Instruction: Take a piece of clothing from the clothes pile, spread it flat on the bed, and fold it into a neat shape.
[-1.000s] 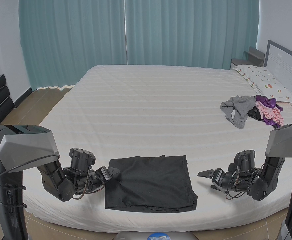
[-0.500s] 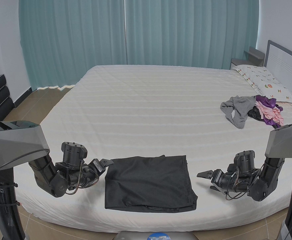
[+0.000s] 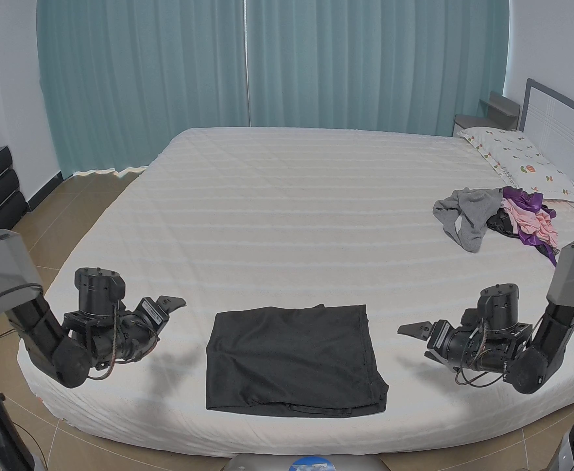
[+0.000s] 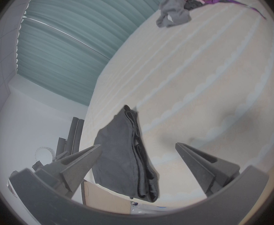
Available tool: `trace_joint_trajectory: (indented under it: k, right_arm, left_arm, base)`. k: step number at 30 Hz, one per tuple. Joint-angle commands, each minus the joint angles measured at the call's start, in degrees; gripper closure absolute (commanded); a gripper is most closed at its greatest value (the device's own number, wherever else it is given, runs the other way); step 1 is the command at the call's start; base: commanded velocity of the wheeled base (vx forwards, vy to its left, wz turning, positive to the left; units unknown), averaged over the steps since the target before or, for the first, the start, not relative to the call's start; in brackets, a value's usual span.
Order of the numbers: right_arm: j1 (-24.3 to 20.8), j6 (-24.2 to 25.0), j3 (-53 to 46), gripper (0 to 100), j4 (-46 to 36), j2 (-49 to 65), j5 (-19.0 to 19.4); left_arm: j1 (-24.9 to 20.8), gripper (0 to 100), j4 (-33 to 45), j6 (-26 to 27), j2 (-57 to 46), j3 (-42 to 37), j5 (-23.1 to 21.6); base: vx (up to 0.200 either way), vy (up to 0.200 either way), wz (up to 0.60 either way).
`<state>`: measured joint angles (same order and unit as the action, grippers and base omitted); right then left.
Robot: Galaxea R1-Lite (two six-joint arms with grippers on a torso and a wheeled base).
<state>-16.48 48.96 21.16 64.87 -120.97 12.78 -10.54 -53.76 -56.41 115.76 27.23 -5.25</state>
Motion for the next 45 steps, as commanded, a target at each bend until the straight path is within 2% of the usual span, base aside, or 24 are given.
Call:
trace_joint_trajectory:
  k: [1, 2, 5, 6, 8, 9, 13, 14, 15, 17, 21, 22, 23, 24, 25, 28, 30, 33, 36, 38, 40, 43, 45]
  right_arm:
    - [-0.31, -2.46, -5.52, 0, -0.62, 19.72, -4.6]
    - [-0.22, -3.43, -6.05, 0, -0.71, 21.65, -5.04]
    - [0.93, -11.69, -8.86, 0, -3.69, 32.2, -9.17]
    - [0.93, -11.69, -8.86, 0, -3.69, 32.2, -9.17]
    - [2.24, -17.23, -10.0, 0, -6.95, 42.04, -11.72]
    - [2.33, -17.67, -10.0, 0, -7.47, 43.01, -11.81]
    - [5.5, -24.61, -10.09, 0, -19.78, 58.83, -11.98]
    - [5.58, -24.79, -10.09, 0, -20.31, 59.27, -11.98]
    - [6.2, -27.69, -10.35, 0, -25.67, 65.68, -12.07]
    - [6.29, -29.62, -10.35, 0, -29.71, 70.43, -12.07]
    - [8.22, -36.39, -8.68, 0, -46.67, 85.37, -12.25]
    - [8.31, -36.56, -8.59, 0, -47.29, 85.81, -12.25]
    - [10.86, -38.85, -7.01, 0, -54.93, 91.08, -12.16]
    - [12.0, -39.38, -5.96, 0, -58.36, 93.37, -12.07]
    - [12.0, -39.38, -5.96, 0, -58.36, 93.37, -12.07]
    - [13.76, -40.34, -3.58, 0, -69.0, 100.31, -12.6]
    - [14.64, -42.01, -3.58, 0, -73.57, 104.71, -13.3]
    - [14.46, -44.12, -3.15, 0, -76.82, 109.01, -13.57]
    - [15.51, -47.11, -3.06, 0, -78.75, 110.95, -15.15]
    - [15.51, -47.99, -3.15, 0, -79.28, 111.74, -16.56]
    - [14.9, -48.78, -3.15, 0, -79.54, 113.06, -16.38]
    - [13.93, -50.8, -3.58, 0, -81.57, 116.57, -17.08]
    - [15.34, -51.24, -3.15, 0, -83.5, 118.07, -17.7]
  left_arm:
    - [1.93, 0, 2.43, 2.7, -21.28, -4.21, 0.95]
    - [1.93, 0, 3.31, 3.32, -23.04, -4.21, 1.21]
    - [1.93, 0, 9.29, 7.19, -32.09, -3.85, 4.29]
    - [1.93, 0, 9.29, 7.19, -32.09, -3.85, 4.29]
    - [2.02, 0, 11.84, 10.35, -39.74, -4.03, 7.01]
    - [2.02, 0, 12.01, 10.7, -40.44, -4.12, 7.28]
    - [2.2, 0, 17.55, 20.55, -50.63, -4.21, 16.24]
    - [2.2, 0, 17.73, 20.81, -50.81, -4.29, 16.42]
    - [2.2, 0, 18.96, 23.62, -54.94, -5.0, 18.61]
    - [2.2, 0, 19.75, 25.2, -58.19, -5.7, 18.79]
    - [2.37, 0, 25.81, 33.55, -69.18, -7.72, 20.55]
    - [2.37, 0, 26.07, 33.91, -69.62, -7.81, 20.72]
    - [2.37, 0, 29.41, 37.86, -74.54, -7.99, 22.48]
    - [2.37, 0, 31.17, 39.27, -77.09, -7.63, 23.18]
    - [2.37, 0, 31.17, 39.27, -77.09, -7.63, 23.18]
    - [2.9, 0, 38.29, 44.36, -86.76, -7.63, 27.49]
    - [3.25, 0, 42.6, 48.67, -93.44, -7.28, 28.19]
    - [3.95, 0, 47.43, 52.36, -99.77, -6.4, 28.55]
    - [7.21, 0, 49.45, 56.76, -103.63, -6.4, 28.46]
    - [9.67, 0, 49.63, 57.72, -104.42, -6.4, 28.37]
    - [11.6, 0, 49.98, 58.25, -104.78, -6.49, 28.19]
    - [11.78, 0, 51.65, 58.52, -106.01, -6.58, 28.02]
    - [11.6, 0, 52.79, 58.6, -106.97, -6.58, 27.93]
  base:
    - [0.0, 0.0, 0.0]
    - [0.0, 0.0, 0.0]
    - [0.0, 0.0, 0.0]
    - [0.0, 0.0, 0.0]
    - [0.0, 0.0, 0.0]
    - [0.0, 0.0, 0.0]
    - [0.0, 0.0, 0.0]
    - [0.0, 0.0, 0.0]
    - [0.0, 0.0, 0.0]
    - [0.0, 0.0, 0.0]
    - [0.0, 0.0, 0.0]
    - [0.0, 0.0, 0.0]
    - [0.0, 0.0, 0.0]
    - [0.0, 0.0, 0.0]
    - [0.0, 0.0, 0.0]
    - [0.0, 0.0, 0.0]
    - [0.0, 0.0, 0.0]
    - [0.0, 0.0, 0.0]
    - [0.0, 0.0, 0.0]
    - [0.0, 0.0, 0.0]
    - [0.0, 0.0, 0.0]
    - [0.0, 0.0, 0.0]
    - [0.0, 0.0, 0.0]
